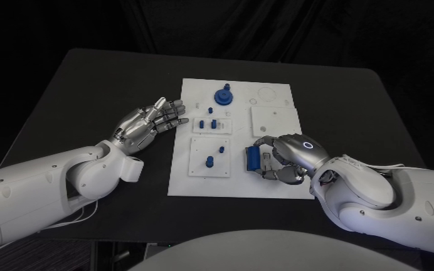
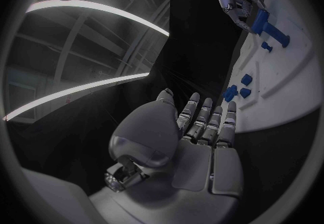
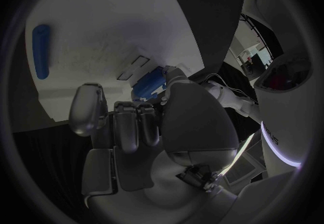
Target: Assemble the parts on the task board
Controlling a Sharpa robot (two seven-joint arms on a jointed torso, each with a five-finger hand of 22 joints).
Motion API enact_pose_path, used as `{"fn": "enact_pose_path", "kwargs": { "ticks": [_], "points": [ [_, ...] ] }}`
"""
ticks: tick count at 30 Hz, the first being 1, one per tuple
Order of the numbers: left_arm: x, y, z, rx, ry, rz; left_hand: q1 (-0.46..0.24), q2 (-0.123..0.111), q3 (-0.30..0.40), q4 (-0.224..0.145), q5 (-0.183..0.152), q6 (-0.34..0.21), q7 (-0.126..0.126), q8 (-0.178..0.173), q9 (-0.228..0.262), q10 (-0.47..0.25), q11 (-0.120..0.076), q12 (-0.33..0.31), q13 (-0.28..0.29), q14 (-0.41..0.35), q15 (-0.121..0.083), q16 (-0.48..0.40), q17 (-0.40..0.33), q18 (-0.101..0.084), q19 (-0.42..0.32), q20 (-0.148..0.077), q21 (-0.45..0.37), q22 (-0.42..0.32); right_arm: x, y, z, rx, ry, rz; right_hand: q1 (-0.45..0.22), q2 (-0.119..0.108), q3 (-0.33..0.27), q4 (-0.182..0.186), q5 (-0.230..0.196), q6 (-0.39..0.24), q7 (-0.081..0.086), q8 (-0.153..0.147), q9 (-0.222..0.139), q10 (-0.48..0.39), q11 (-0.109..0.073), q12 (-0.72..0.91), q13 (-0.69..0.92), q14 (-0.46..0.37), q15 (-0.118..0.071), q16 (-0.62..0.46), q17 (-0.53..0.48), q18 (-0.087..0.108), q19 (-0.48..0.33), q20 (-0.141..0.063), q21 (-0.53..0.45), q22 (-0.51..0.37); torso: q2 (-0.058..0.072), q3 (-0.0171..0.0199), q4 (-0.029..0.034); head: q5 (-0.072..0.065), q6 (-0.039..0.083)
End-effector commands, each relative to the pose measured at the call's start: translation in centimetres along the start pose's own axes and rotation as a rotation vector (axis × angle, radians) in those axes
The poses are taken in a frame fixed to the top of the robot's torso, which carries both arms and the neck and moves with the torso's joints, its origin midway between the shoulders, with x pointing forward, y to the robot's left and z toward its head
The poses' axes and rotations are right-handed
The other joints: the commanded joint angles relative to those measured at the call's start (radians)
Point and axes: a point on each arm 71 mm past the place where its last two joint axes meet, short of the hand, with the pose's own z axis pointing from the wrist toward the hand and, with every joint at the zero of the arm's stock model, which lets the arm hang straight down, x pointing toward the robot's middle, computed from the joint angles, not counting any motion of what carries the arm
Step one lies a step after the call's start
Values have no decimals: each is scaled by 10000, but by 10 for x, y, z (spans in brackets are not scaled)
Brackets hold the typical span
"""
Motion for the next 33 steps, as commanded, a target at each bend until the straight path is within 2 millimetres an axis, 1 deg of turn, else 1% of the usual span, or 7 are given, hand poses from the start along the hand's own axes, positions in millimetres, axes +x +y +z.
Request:
{"fn": "enact_pose_path", "kwargs": {
  "ticks": [1,5,10,17,28,31,33],
  "points": [
    [2,0,0,60,159,-102,106,-6,47,-3,55,22,704,40,10,18,38,69,15,-17,82,52,11,-143,7,17,42,15,3,-3,0,395,290,-194,89,-177,-183,19,-656,-177,-1,-156,-223,1061,62,28,2633,925,54,-31,2160,197,-18,-9,-83,1545,-6,4,-12,14,1],
    [2,0,0,57,160,-103,106,-6,47,-3,55,22,704,40,10,18,38,69,15,-17,82,52,11,-143,7,17,42,15,3,-2,0,371,282,-183,-92,-476,-475,57,-1590,-295,11,-308,-457,1061,74,28,2633,919,64,-41,2139,200,-24,0,-114,1540,-14,10,2,7,1],
    [2,0,0,51,163,-105,108,-5,56,-4,58,27,712,43,11,20,46,66,14,-20,89,57,11,-150,15,17,47,23,2,-1,0,305,102,-83,-373,-1217,-1081,99,-2495,-1140,-52,-942,-876,1061,27,28,2633,906,30,-62,2091,211,-36,-23,-166,1530,-12,12,6,13,1],
    [2,1,0,53,167,-108,108,-5,56,-4,58,27,712,43,11,20,46,66,14,-20,89,57,11,-150,15,17,47,23,0,0,0,185,-206,89,-253,-1414,-1247,106,-2685,-1932,-185,-1507,-1151,1061,-75,28,2633,859,-49,-140,1927,251,-107,-82,-367,1477,-12,2,-1,40,1],
    [1,0,0,66,162,-110,111,-4,65,-5,63,28,719,46,12,25,53,70,14,-20,95,66,12,-158,16,17,48,18,-10,-2,-6,-115,-1106,522,-121,-1062,-954,93,-2530,-1481,-217,-1026,-1089,1061,-124,28,2633,885,-103,-102,2011,228,-66,-145,-280,1506,-13,4,3,42,1],
    [1,0,-1,67,152,-104,111,-4,65,-5,63,28,719,46,12,25,53,70,14,-20,95,66,12,-158,16,17,48,18,-14,-5,-11,-1,-1225,761,-248,-827,-787,93,-2485,-1087,-214,-695,-1029,1061,-123,28,2633,894,-102,-92,2034,209,-24,-149,-191,1531,-15,8,4,44,1],
    [1,0,-1,66,148,-101,111,-4,65,-5,63,28,719,46,12,25,53,70,14,-20,95,66,12,-158,16,17,48,18,-18,-7,-13,142,-1251,962,-361,-382,-493,74,-2385,-490,-151,-297,-945,1061,-89,28,2633,925,-86,-44,2137,180,40,-143,-60,1567,-17,6,3,41,1]
  ]
}}
